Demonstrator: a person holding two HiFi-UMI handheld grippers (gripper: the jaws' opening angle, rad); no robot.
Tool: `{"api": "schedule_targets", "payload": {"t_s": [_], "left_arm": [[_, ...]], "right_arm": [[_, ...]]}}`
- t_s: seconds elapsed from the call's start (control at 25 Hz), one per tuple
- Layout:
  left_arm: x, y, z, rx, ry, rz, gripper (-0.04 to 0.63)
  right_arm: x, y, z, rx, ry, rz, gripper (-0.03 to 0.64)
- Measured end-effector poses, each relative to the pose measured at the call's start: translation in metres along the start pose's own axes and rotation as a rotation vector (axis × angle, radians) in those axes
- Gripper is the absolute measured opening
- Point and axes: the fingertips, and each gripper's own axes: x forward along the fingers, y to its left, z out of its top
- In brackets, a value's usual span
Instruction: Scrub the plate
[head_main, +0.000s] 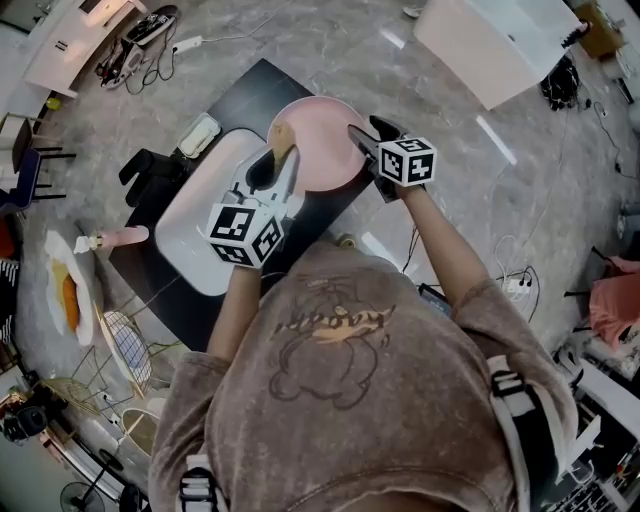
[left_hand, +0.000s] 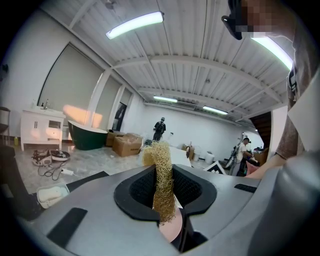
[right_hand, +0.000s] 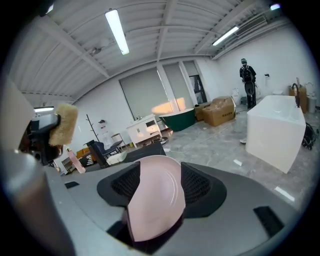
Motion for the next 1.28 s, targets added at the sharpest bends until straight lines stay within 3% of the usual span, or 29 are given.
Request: {"api": "schedule_targets", "payload": {"t_s": [0.44,0.68,1.08,1.28], "left_arm": [[-0.012,0.022,-0.004,-0.015,0.035,0.074,0.077],[-0.018,0.034,-0.01,-0.022,0.047,0.102,0.077],[-0.015,0.041,-0.011,-0.024,0.052,0.101,0.077],[-0.009,0.036,-0.013,-0.02,0.052,0.079,0.077]], "right_arm": [[0.072,-0.044,-0.045,0.008,0.215,0.023,0.216],[0.089,-0.05,-0.067,0.117,0.293,0.054,0.175],[0.087,-0.049,-0.065,0.089,0.293,0.045,0.083],[0.075,-0.046,-0.048,0.175,0.236,0.059,0.044]]}}
